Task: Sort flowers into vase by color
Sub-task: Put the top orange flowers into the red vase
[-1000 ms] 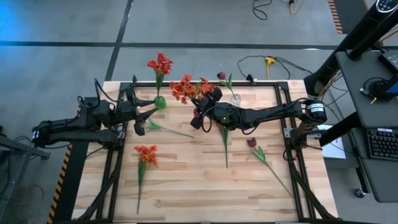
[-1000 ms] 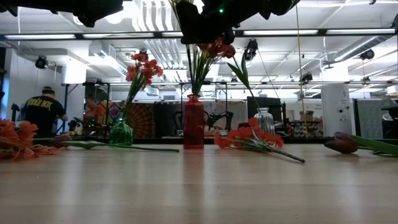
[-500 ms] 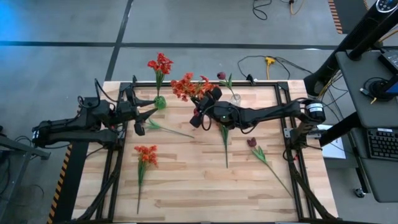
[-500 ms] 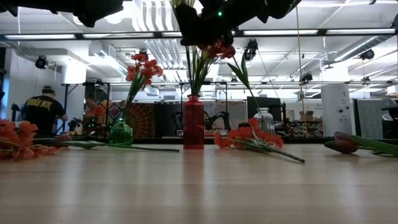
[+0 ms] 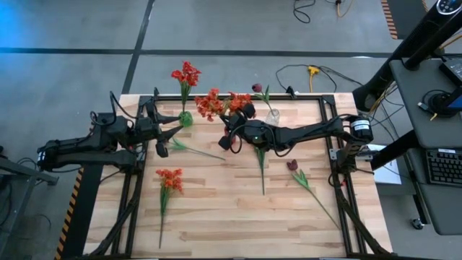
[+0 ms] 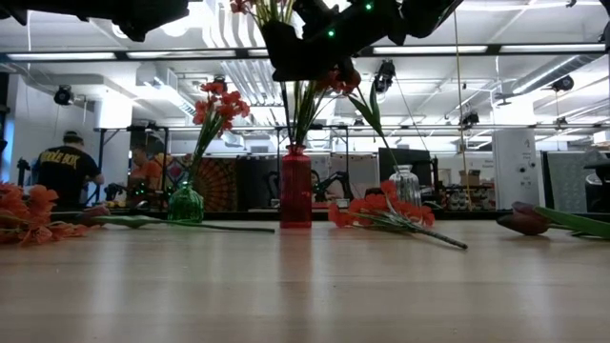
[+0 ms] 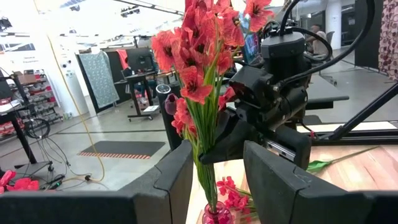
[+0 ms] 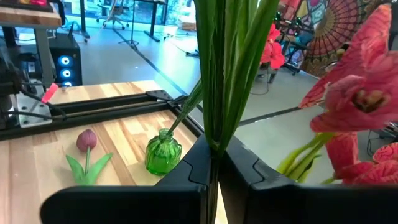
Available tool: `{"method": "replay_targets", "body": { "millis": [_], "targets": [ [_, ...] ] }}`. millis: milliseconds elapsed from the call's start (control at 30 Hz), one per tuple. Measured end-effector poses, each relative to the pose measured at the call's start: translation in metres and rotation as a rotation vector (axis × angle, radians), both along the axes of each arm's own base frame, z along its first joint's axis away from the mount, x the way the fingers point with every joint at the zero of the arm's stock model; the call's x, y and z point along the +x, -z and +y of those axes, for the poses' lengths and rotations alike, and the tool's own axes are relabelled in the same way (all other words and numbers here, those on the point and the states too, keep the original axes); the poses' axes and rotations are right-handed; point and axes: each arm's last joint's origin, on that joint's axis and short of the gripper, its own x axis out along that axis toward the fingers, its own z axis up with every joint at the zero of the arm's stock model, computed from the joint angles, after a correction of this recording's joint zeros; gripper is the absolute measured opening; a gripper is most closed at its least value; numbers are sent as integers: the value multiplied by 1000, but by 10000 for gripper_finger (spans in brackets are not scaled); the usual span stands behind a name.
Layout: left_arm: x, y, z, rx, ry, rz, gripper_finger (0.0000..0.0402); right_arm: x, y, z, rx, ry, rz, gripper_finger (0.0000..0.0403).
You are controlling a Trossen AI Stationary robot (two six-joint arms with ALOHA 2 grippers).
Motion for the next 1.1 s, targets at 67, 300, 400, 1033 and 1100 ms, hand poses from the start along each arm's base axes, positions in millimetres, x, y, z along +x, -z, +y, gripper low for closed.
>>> {"method": "replay_targets", "body": {
  "millis": [67,300,400,1033,1100],
  "targets": [
    [0,0,0,2,0,1,125,0,0,0,0,0,0,13],
    [1,1,0,2,0,8,125,0,0,0,-1,2,2,13],
    [3,2,0,1,0,14,125,0,0,0,0,2,5,13],
    [14,7,2,3,0,66,125,-1,1,1,24,2,15,66],
    [15,8,2,3,-1,67,125,-1,1,1,29,3,11,88]
  ]
}}
